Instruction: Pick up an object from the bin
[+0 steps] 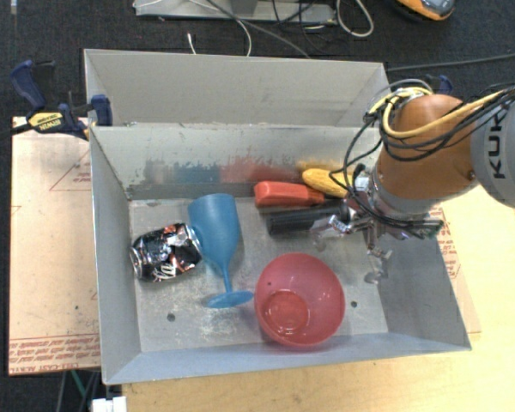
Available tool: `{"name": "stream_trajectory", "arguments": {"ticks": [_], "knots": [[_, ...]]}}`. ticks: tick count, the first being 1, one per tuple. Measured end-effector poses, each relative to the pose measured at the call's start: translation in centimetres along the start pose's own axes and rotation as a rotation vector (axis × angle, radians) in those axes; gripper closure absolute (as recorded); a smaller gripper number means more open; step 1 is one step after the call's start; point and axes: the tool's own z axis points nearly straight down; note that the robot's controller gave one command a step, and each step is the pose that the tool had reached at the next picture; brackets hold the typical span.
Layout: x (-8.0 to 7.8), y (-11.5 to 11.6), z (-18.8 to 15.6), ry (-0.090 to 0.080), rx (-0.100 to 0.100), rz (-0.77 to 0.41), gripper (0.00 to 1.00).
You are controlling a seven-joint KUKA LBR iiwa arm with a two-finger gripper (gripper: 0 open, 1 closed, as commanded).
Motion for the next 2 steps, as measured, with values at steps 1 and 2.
{"name": "stream_trajectory", "arguments": {"ticks": [1, 2], "knots": [[-4.0, -5.9, 2.1, 0.004, -0.006, 0.579, 0.0], [-4.7, -7.9, 4.4, -0.017, 0.01, 0.068, 0.0]]}}
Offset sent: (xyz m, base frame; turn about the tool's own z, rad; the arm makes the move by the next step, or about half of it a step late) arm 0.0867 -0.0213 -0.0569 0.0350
